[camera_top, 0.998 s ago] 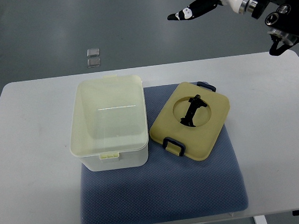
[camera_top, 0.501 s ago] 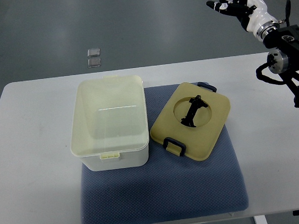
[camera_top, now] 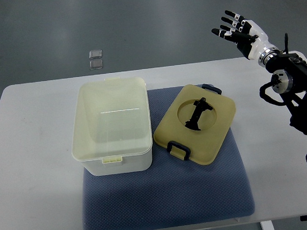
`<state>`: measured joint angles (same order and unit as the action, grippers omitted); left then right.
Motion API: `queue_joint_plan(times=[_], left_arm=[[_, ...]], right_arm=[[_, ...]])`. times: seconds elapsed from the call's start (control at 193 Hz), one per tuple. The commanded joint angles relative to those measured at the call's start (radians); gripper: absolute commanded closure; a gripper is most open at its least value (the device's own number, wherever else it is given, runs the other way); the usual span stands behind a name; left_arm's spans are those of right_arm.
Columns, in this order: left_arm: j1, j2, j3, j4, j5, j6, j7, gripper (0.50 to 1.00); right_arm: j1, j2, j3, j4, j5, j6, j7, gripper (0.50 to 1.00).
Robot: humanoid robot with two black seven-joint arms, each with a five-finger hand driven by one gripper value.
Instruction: Open white storage box with right hand
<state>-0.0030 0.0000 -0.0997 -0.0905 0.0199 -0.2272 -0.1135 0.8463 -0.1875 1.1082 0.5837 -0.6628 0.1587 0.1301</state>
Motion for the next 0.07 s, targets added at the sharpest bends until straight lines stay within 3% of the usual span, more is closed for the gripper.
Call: queue_joint_plan(times=[0.0, 0.062], left_arm=[[0.000, 0.000, 0.000, 0.000, 0.000, 0.000, 0.000, 0.500], [0.000, 0.000, 0.000, 0.000, 0.000, 0.000, 0.000, 0.500]], right_arm=[[0.000, 0.011, 0.019, -0.008, 0.003, 0.005, 0.000, 0.572], [0.002, 0.013, 0.018, -0.008, 0.005, 0.012, 0.000, 0.572]])
